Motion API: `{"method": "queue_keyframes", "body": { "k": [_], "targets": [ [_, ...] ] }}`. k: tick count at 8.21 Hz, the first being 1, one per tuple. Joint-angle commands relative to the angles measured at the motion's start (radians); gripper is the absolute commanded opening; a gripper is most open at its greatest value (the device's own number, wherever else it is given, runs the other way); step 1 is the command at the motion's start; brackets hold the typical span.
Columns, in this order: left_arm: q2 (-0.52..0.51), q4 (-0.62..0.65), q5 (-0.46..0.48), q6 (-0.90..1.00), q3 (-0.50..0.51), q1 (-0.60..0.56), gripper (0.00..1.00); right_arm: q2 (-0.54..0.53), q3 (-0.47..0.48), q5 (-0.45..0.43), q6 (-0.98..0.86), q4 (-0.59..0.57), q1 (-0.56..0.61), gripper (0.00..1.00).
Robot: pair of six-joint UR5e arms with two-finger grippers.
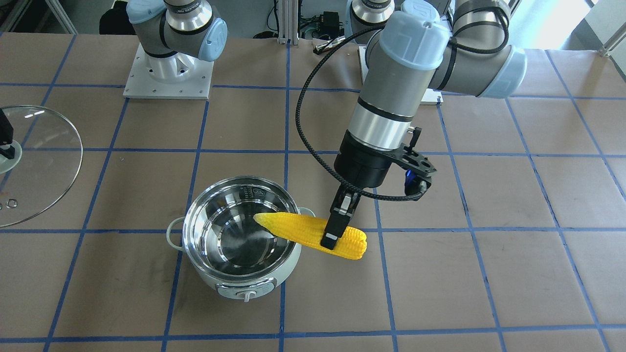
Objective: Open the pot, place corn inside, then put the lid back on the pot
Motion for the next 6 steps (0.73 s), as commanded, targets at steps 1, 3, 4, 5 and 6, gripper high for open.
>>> {"method": "queue_keyframes", "body": {
  "k": [1, 3, 4, 5, 6],
  "targets": [
    [-0.089, 0.093, 0.0, -0.098, 0.0, -0.105, 0.0, -0.001, 0.0, 0.0, 0.0, -0.001, 0.0, 0.0],
    [-0.098, 0.092, -0.002, -0.134, -0.006, -0.133, 0.0, -0.001, 0.0, 0.0, 0.0, 0.0, 0.0, 0.0],
    [-0.107, 0.089, -0.003, -0.154, -0.007, -0.15, 0.0, -0.001, 0.0, 0.0, 0.0, 0.0, 0.0, 0.0],
    [-0.127, 0.091, -0.002, -0.191, -0.007, -0.173, 0.0, -0.001, 0.0, -0.003, -0.001, 0.0, 0.0, 0.0],
    [-0.158, 0.095, -0.002, -0.232, -0.006, -0.19, 0.0, -0.001, 0.0, -0.001, -0.001, 0.0, 0.0, 0.0]
  ]
}}
